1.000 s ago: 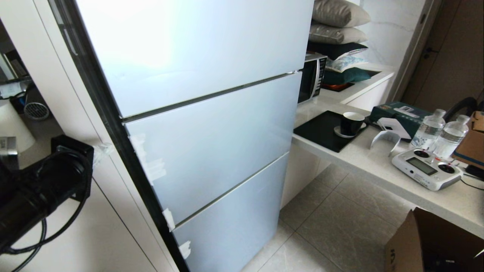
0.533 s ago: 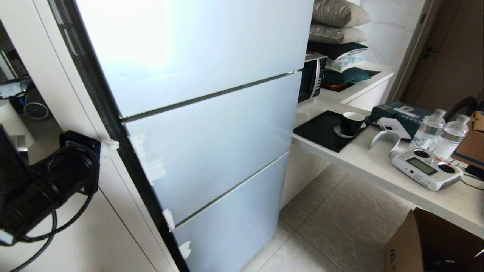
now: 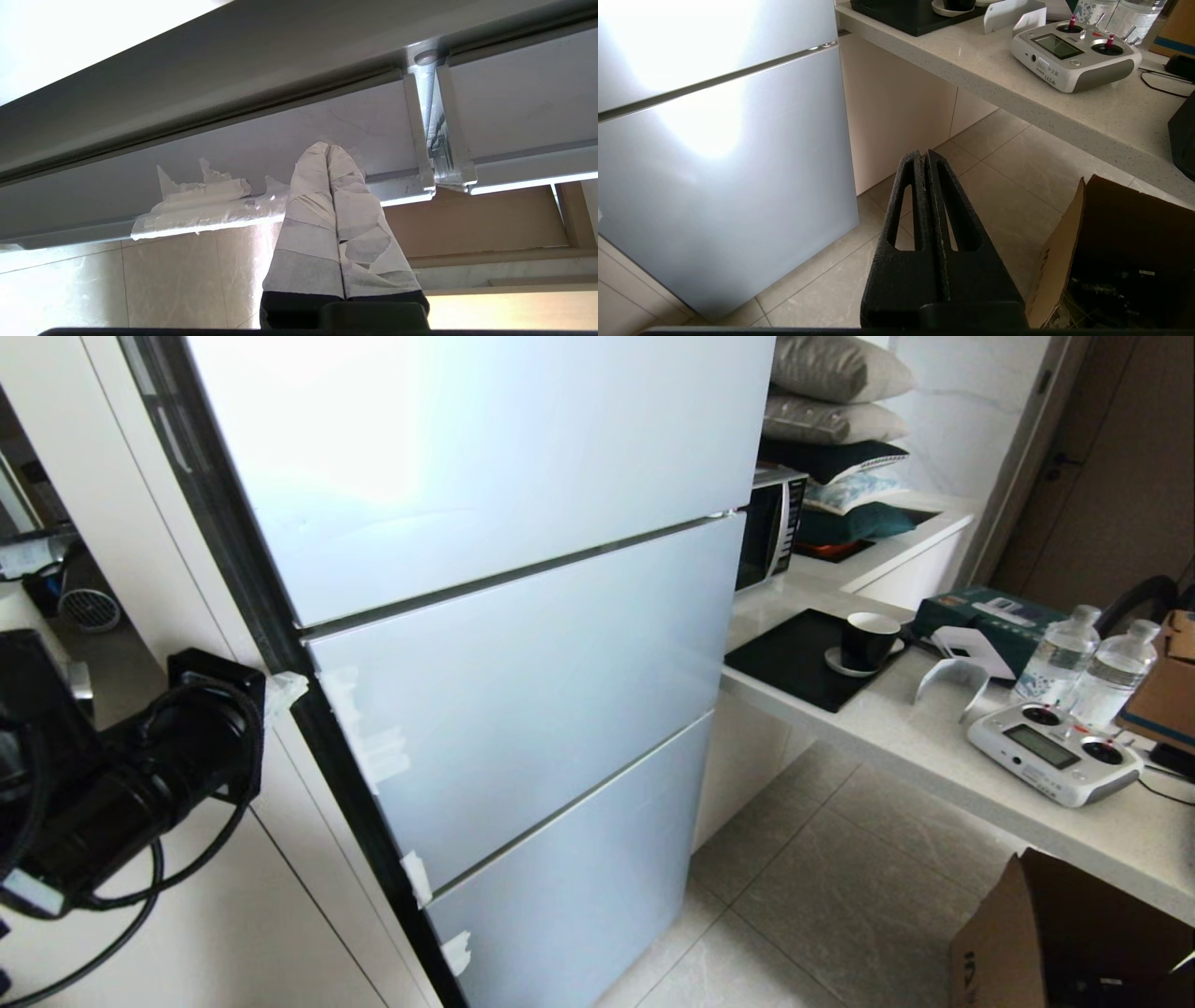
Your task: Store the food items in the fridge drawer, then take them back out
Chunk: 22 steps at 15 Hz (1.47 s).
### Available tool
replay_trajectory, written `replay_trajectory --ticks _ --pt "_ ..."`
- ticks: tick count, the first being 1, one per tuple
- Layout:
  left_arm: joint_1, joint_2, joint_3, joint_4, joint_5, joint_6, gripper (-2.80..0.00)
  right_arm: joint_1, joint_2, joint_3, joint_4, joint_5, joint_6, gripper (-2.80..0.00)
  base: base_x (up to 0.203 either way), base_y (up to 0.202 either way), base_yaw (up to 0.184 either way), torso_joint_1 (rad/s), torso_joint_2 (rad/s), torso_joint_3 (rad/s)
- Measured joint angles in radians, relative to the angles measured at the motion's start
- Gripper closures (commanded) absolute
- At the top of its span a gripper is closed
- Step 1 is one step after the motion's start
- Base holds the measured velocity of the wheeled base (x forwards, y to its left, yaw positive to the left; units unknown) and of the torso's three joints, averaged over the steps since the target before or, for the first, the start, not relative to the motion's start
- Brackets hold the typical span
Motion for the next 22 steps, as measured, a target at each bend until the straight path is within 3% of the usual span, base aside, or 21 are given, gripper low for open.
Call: replay_trajectory --ticks 12,22 --pt "-0.029 0.051 -0.009 -0.034 0.007 0.008 0.00 0.000 0.000 0.000 0.001 0.000 0.000 0.00 0.000 0.000 0.000 0.000 0.00 0.000" --pt "-0.155 0.043 0.048 -0.026 0.032 0.013 0.00 0.000 0.000 0.000 0.001 0.000 0.001 0.00 0.000 0.000 0.000 0.000 0.00 0.000"
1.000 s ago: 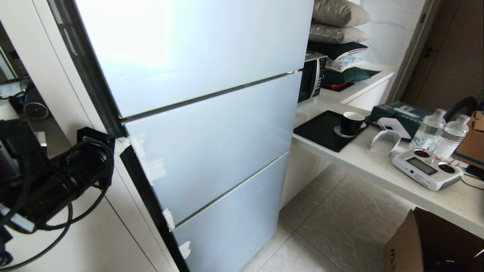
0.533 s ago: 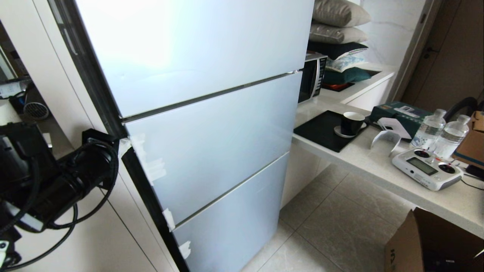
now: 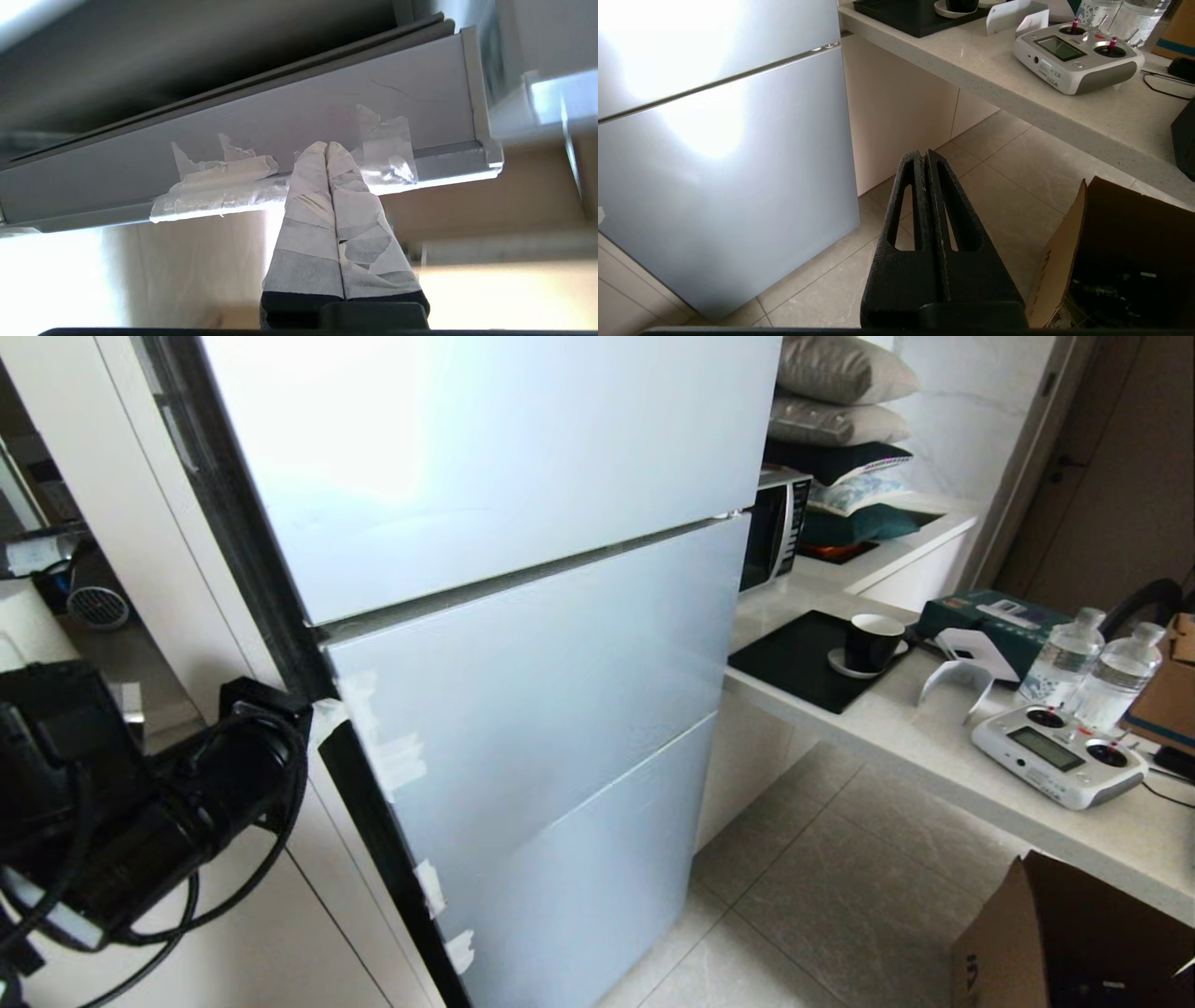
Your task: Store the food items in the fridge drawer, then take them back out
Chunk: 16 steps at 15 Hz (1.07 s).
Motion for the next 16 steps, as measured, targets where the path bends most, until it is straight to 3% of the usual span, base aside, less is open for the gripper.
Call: replay_trajectory --ticks 9,16 --pt "-0.043 -0.029 0.041 -0.012 -0.005 0.017 0.00 0.000 0.000 0.000 0.000 0.000 0.000 0.00 0.000 0.000 0.000 0.000 0.00 0.000" --pt "-0.249 -0.160 0.125 -0.003 0.017 0.057 0.00 0.000 0.000 0.000 0.000 0.000 0.000 0.00 0.000 0.000 0.000 0.000 0.00 0.000"
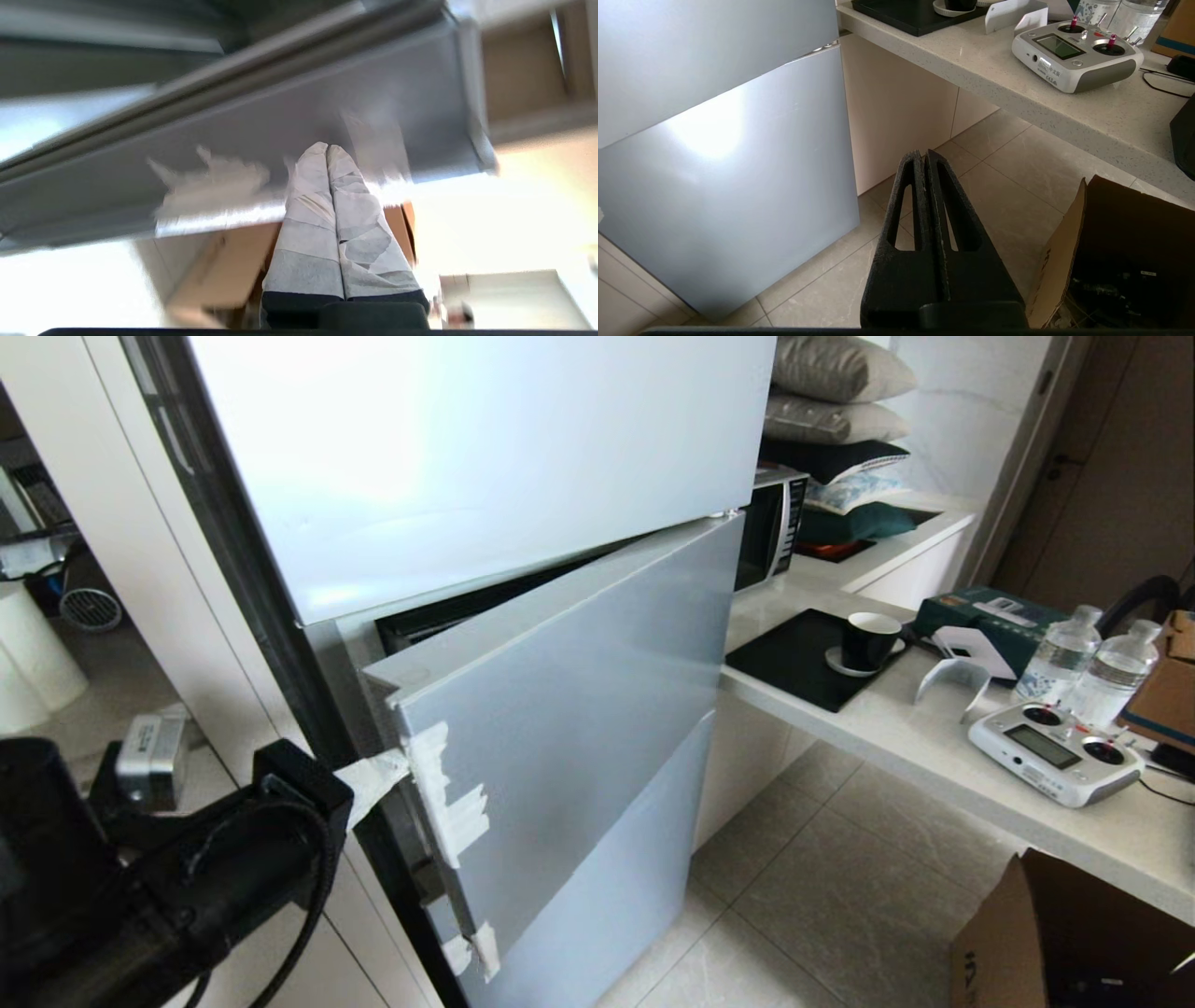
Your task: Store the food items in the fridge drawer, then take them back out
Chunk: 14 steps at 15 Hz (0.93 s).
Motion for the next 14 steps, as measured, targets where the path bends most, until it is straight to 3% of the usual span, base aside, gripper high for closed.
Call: replay_trajectory --ticks 4,6,8,11,14 --pt "-0.189 -0.119 0.104 0.005 -0.015 0.016 0.00 0.000 0.000 0.000 -0.001 0.000 0.000 0.00 0.000 0.000 0.000 0.000 0.00 0.000" --pt "-0.240 -0.174 0.169 0.008 -0.044 0.062 0.00 0.000 0.000 0.000 -0.001 0.000 0.000 0.00 0.000 0.000 0.000 0.000 0.00 0.000" --pt "-0.226 -0.183 0.174 0.004 0.007 0.138 0.00 0.000 0.000 0.000 -0.001 0.000 0.000 0.00 0.000 0.000 0.000 0.000 0.00 0.000" --pt "-0.137 -0.123 0.074 -0.008 0.122 0.172 0.00 0.000 0.000 0.000 -0.001 0.000 0.000 0.00 0.000 0.000 0.000 0.000 0.00 0.000" --pt "-0.119 -0.120 0.060 -0.003 0.131 0.188 0.00 0.000 0.000 0.000 -0.001 0.000 0.001 0.00 0.000 0.000 0.000 0.000 0.00 0.000"
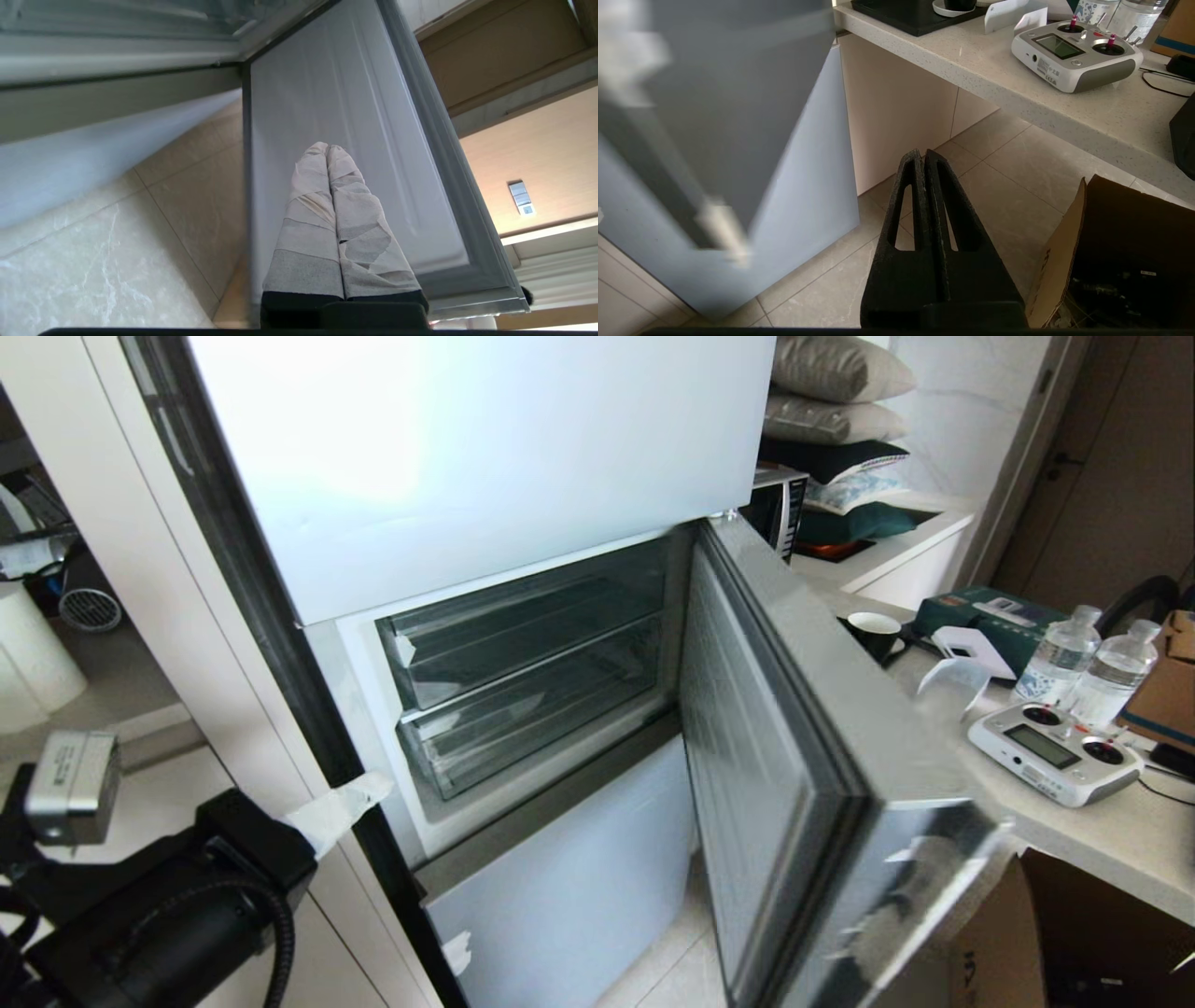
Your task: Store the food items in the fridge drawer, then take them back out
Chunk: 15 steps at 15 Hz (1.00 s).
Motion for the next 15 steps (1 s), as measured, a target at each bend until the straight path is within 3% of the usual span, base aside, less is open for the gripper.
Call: replay_trajectory --ticks 2,3,7,8,11,15 --pt "0.003 -0.053 0.011 0.017 -0.013 0.069 0.00 0.000 0.000 0.000 0.000 0.000 0.000 0.00 0.000 0.000 0.000 0.000 0.00 0.000" --pt "0.004 -0.093 0.015 0.037 -0.020 0.141 0.00 0.000 0.000 0.000 0.000 0.000 -0.001 0.00 0.000 0.000 0.000 0.000 0.00 0.000" --pt "0.010 -0.283 0.010 0.243 -0.027 0.513 0.00 0.000 0.000 0.000 0.000 0.000 -0.001 0.00 0.000 0.000 0.000 0.000 0.00 0.000" --pt "0.017 -0.321 0.015 0.284 -0.024 0.580 0.00 0.000 0.000 0.000 0.000 0.000 -0.001 0.00 0.000 0.000 0.000 0.000 0.00 0.000" --pt "0.040 -0.432 0.090 0.308 -0.024 0.619 0.00 0.000 0.000 0.000 0.000 0.000 -0.001 0.00 0.000 0.000 0.000 0.000 0.00 0.000" --pt "0.215 -0.561 0.126 0.384 0.014 0.619 0.00 0.000 0.000 0.000 0.000 0.000 -0.001 0.00 0.000 0.000 0.000 0.000 0.00 0.000"
